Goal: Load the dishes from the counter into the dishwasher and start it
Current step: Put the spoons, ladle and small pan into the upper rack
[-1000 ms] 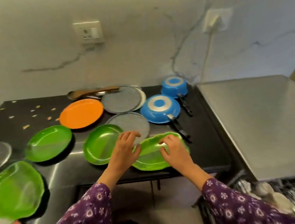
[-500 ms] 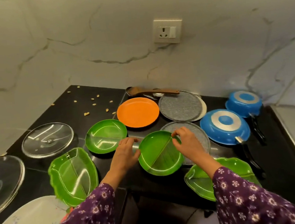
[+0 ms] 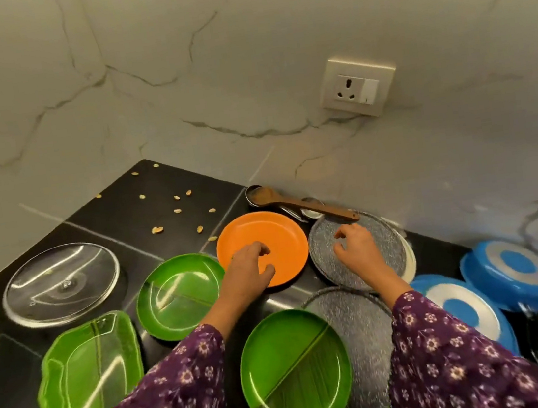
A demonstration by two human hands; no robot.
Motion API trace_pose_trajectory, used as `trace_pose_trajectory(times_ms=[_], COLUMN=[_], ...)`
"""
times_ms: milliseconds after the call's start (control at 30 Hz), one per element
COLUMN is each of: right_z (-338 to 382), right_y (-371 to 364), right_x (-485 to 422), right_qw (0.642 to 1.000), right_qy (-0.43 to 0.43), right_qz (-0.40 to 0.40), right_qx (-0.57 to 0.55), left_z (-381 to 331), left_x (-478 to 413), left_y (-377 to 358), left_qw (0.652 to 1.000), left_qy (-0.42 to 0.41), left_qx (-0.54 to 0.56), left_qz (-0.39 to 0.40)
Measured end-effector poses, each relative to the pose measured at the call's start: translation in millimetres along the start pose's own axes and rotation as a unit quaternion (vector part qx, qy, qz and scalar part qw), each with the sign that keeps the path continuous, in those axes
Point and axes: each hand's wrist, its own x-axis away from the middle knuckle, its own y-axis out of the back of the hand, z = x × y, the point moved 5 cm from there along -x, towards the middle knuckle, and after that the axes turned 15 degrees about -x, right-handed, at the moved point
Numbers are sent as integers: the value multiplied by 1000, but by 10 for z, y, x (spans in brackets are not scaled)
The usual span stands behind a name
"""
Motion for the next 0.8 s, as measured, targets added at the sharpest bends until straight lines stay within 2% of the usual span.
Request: trace_pose_trajectory(times_ms=[167,367,500,800], right_z=[-200,-393,-409,-197], right_y=[43,-69,-161,-89], right_x=[-582,-1001,-1086,-894], right_qw=[999,990,987,994], right_qy=[-13,-18,-14,1], right_qz=[-1,56,73,-6], right_qx=[51,128,140,109], left_z=[-51,-14,30,-22], left_x=[-330,-473,-488,-323], left_y=[-122,-216,-215,-154], left_qw=[999,999,999,999], left_qy=[20,34,40,32], left_qx=[31,33,27,25], left_qz=[-15,-9,-10,9])
